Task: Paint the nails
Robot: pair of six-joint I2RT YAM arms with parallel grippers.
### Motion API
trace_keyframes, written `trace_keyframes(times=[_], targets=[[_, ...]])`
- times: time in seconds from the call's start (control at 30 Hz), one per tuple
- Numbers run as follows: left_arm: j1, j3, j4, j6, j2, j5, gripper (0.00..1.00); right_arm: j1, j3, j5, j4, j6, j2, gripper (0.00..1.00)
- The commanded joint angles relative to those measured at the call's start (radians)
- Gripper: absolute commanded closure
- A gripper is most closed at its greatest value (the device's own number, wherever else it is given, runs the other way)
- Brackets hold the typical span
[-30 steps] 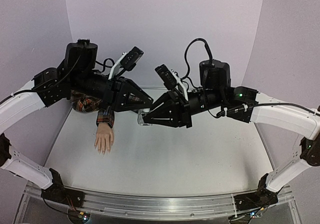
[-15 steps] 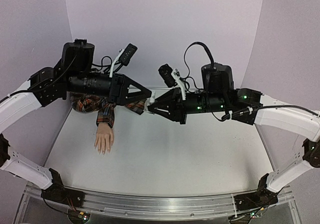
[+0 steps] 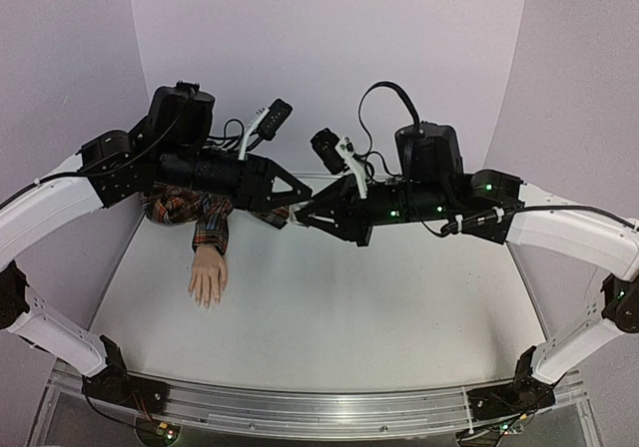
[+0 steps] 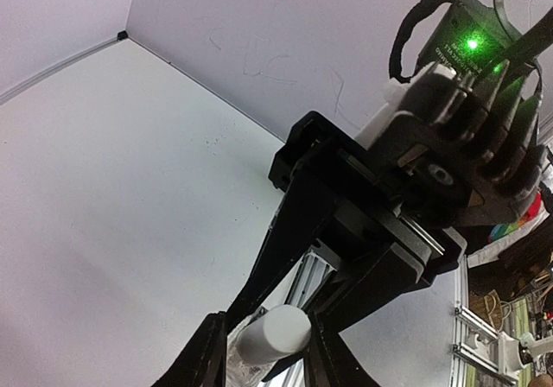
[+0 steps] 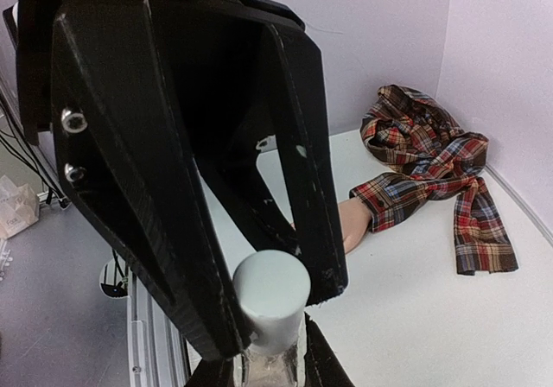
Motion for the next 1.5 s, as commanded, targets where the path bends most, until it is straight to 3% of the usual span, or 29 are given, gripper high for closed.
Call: trace_keyframes(times=[0.0, 0.13, 0.3, 0.37, 0.43, 0.5, 0.53, 0.6, 0.7, 0.87, 1.0, 1.2, 1.47], targets=[[0.001, 0.046, -0.005, 0.013, -0.001, -0.015, 0.71, 0.008, 0.069, 0.030, -0.011, -0.030, 0.021, 1.00], [0.001, 0.062, -0.034, 0.020, 0.010, -0.022, 0.77, 0.011, 0.084, 0.035, -0.018, -0.034, 0.034, 1.00], [0.001, 0.064, -0.051, 0.022, 0.007, -0.052, 0.98, 0.019, 0.092, 0.071, -0.030, -0.047, 0.046, 1.00], [0.000, 0.051, -0.049, 0.027, 0.002, -0.086, 1.00, 0.020, 0.077, 0.097, -0.034, -0.043, 0.043, 0.98], [0.001, 0.020, -0.029, 0.033, -0.013, -0.137, 1.00, 0.020, 0.049, 0.146, -0.034, -0.038, 0.025, 0.76], [0.001, -0.047, 0.024, 0.048, -0.042, -0.193, 1.00, 0.018, -0.001, 0.200, -0.033, -0.034, -0.002, 0.44], [0.001, -0.084, 0.058, 0.056, -0.057, -0.229, 1.00, 0.017, -0.025, 0.229, -0.032, -0.032, -0.021, 0.33], [0.000, -0.166, 0.132, 0.073, -0.081, -0.319, 1.00, 0.013, -0.076, 0.279, -0.031, -0.025, -0.056, 0.21], [0.001, -0.299, 0.282, 0.111, -0.097, -0.434, 1.00, -0.006, -0.172, 0.360, -0.032, -0.004, -0.121, 0.12], [0.001, -0.518, 0.559, 0.152, -0.052, -0.596, 1.00, -0.082, -0.333, 0.434, -0.030, 0.066, -0.260, 0.02], [0.003, -0.636, 0.771, 0.115, 0.045, -0.708, 1.00, -0.112, -0.427, 0.520, -0.028, 0.105, -0.382, 0.02], [0.004, -0.698, 0.981, 0.079, 0.255, -0.828, 1.00, -0.152, -0.509, 0.644, -0.030, 0.153, -0.519, 0.02], [0.003, -0.736, 1.171, 0.055, 0.428, -0.900, 1.00, -0.166, -0.547, 0.655, -0.030, 0.159, -0.584, 0.02]])
